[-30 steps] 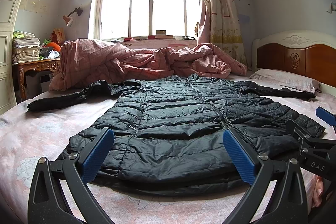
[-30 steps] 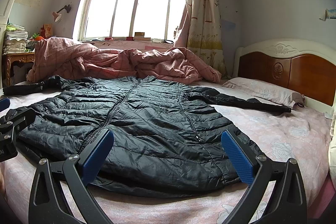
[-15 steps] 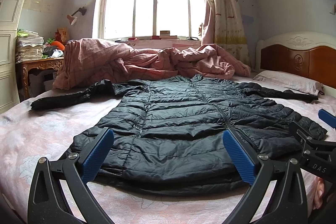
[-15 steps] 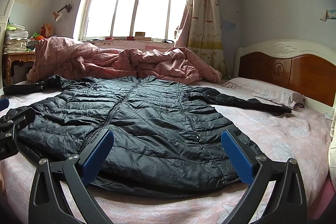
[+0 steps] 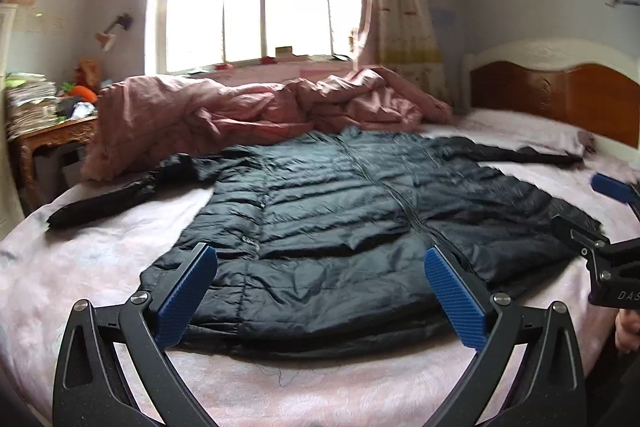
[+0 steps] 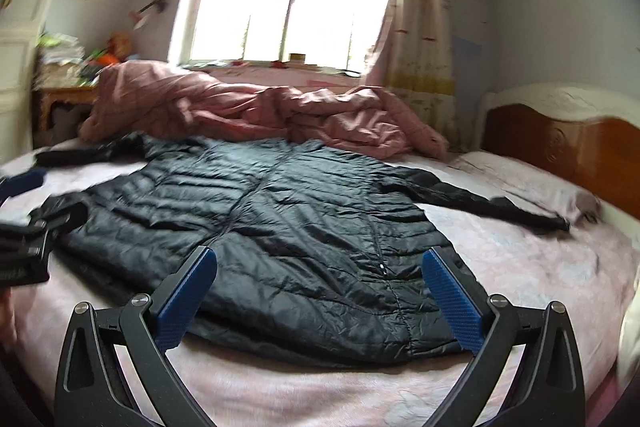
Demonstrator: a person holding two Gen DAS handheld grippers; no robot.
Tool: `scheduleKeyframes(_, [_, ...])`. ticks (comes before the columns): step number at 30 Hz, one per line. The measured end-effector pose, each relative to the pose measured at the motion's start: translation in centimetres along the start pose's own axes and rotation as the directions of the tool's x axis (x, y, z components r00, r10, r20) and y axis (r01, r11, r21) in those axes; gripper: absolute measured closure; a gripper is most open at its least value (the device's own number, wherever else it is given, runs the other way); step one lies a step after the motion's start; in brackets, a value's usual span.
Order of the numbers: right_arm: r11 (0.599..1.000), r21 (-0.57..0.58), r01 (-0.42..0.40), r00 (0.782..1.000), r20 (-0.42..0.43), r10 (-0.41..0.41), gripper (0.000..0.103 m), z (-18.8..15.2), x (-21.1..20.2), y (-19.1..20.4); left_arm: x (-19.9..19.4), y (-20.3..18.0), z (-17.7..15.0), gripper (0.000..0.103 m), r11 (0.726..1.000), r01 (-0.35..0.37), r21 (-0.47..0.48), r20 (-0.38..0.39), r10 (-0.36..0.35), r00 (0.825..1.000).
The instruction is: Fold large clothes
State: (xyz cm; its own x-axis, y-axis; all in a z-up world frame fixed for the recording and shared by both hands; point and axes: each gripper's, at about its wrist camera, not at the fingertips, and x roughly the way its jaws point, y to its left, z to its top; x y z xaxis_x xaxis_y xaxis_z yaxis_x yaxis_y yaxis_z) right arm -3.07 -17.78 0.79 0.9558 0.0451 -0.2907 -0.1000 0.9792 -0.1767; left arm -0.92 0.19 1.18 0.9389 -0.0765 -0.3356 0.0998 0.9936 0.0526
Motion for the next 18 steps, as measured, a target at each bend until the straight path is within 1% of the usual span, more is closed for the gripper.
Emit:
scheduleKeyframes(2, [0.996, -0.073, -0.058, 0.997, -0.045, 0.055, 0.000, -0.3, 0.0, 0.9, 0.5, -0.8, -0.4, 0.000, 0.995, 0.041, 0.089, -0.068, -0.035, 0.997])
scheduleKeyframes(3, [0.990, -0.113, -0.080, 0.995, -0.072, 0.072, 0.000, -0.6, 0.1, 1.4, 0.9, -1.3, -0.8, 0.000, 0.989, 0.068, 0.135, -0.115, -0.052, 0.992])
scheduleKeyframes(4, [0.983, -0.155, -0.099, 0.992, -0.097, 0.085, 0.000, -1.1, 0.2, 2.2, 1.4, -1.8, -1.3, 0.000, 0.979, 0.112, 0.168, -0.172, -0.082, 0.982])
scheduleKeyframes(5, [0.978, -0.186, -0.098, 0.992, -0.102, 0.080, 0.000, -1.4, 0.1, 2.7, 1.9, -1.9, -1.9, 0.000, 0.976, 0.125, 0.179, -0.213, -0.085, 0.973])
scheduleKeyframes(6, [0.972, -0.225, -0.072, 0.994, -0.093, 0.052, 0.000, -1.9, 0.0, 3.4, 2.3, -1.8, -2.4, 0.000, 0.977, 0.110, 0.180, -0.239, -0.064, 0.969])
scheduleKeyframes(7, [0.967, -0.251, -0.050, 0.996, -0.087, 0.029, 0.000, -2.3, -0.1, 4.0, 2.7, -1.8, -2.7, 0.000, 0.978, 0.100, 0.183, -0.259, -0.050, 0.965])
scheduleKeyframes(8, [0.962, -0.265, -0.057, 0.995, -0.093, 0.033, 0.000, -2.6, 0.0, 4.5, 2.9, -1.8, -3.0, 0.000, 0.977, 0.107, 0.183, -0.274, -0.054, 0.960])
scheduleKeyframes(9, [0.953, -0.290, -0.082, 0.990, -0.131, 0.045, 0.000, -2.9, 0.4, 5.1, 2.8, -1.7, -3.0, 0.000, 0.977, 0.112, 0.180, -0.276, -0.060, 0.959])
scheduleKeyframes(11, [0.943, -0.323, -0.079, 0.985, -0.170, 0.025, 0.000, -3.4, 1.3, 5.7, 2.5, -1.7, -2.9, 0.000, 0.974, 0.107, 0.199, -0.274, -0.050, 0.960])
scheduleKeyframes(12, [0.944, -0.321, -0.077, 0.984, -0.177, 0.020, 0.000, -3.5, 1.4, 5.7, 2.5, -1.8, -2.9, 0.000, 0.970, 0.085, 0.226, -0.272, -0.021, 0.962])
scheduleKeyframes(14, [0.953, -0.296, -0.062, 0.982, -0.191, 0.004, 0.000, -3.2, 1.8, 5.3, 3.2, -1.6, -3.1, 0.000, 0.965, 0.009, 0.263, -0.281, 0.068, 0.957])
scheduleKeyframes(16, [0.953, -0.304, 0.016, 0.981, -0.181, -0.075, 0.000, -3.1, 2.6, 4.7, 3.8, -0.7, -2.8, 0.000, 0.968, -0.052, 0.246, -0.278, 0.122, 0.953])
scheduleKeyframes(17, [0.951, -0.304, 0.046, 0.978, -0.181, -0.105, 0.000, -3.2, 2.8, 4.2, 4.2, 0.0, -2.6, 0.000, 0.966, -0.097, 0.240, -0.272, 0.163, 0.948])
scheduleKeyframes(18, [0.957, -0.280, 0.078, 0.972, -0.194, -0.136, 0.000, -3.1, 3.5, 3.2, 4.5, 0.5, -2.5, 0.000, 0.959, -0.143, 0.243, -0.256, 0.206, 0.944])
